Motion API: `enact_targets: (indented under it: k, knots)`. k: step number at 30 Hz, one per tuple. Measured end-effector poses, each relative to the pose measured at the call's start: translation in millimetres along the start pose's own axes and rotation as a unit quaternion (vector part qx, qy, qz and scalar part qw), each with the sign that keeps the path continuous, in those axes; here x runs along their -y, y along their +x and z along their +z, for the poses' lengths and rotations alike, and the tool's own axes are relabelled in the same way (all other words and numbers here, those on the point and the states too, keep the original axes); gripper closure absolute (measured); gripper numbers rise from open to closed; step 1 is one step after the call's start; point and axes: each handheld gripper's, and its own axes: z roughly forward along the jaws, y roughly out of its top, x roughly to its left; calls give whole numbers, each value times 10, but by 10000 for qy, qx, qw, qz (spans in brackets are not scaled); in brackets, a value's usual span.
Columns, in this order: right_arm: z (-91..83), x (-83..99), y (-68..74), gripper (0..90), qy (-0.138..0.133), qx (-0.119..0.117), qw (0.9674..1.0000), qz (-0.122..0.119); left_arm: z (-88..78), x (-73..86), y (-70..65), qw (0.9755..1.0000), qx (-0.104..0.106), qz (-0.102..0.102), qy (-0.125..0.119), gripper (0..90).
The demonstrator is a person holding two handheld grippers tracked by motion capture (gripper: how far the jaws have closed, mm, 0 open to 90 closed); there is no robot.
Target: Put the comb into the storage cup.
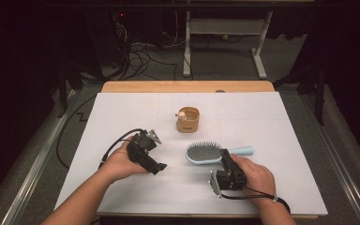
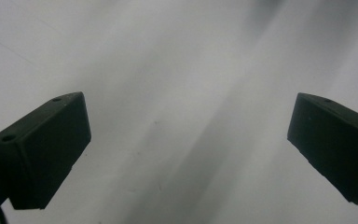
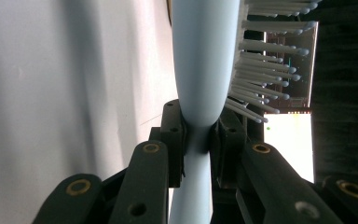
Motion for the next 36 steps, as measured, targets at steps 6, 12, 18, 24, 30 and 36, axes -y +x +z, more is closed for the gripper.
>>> enact_targets:
  k: [6, 12, 18, 24, 30, 36]
  knots:
    - [-10, -4, -17, 786, 6, -5, 9999, 122, -24, 87, 18, 9990, -14, -116, -425, 0]
    - [-15, -4, -31, 785, 21, -20, 9998, 213, -12, 252, 57, 9945, -9, -329, -991, 0]
    - [-15, 5, -46, 785, 35, -58, 9993, 360, 25, 361, 87, 9903, -54, -532, -1282, 0]
    - [-22, 13, -57, 785, 35, -71, 9990, 451, 54, 466, 112, 9854, -82, -683, -1558, 0]
    - [-31, 19, -65, 785, 68, -93, 9984, 548, 55, 517, 115, 9807, -144, -729, -1806, 0]
    - [-47, 30, -93, 785, 65, -124, 9972, 739, 57, 560, 71, 9772, -271, -652, -2002, 0]
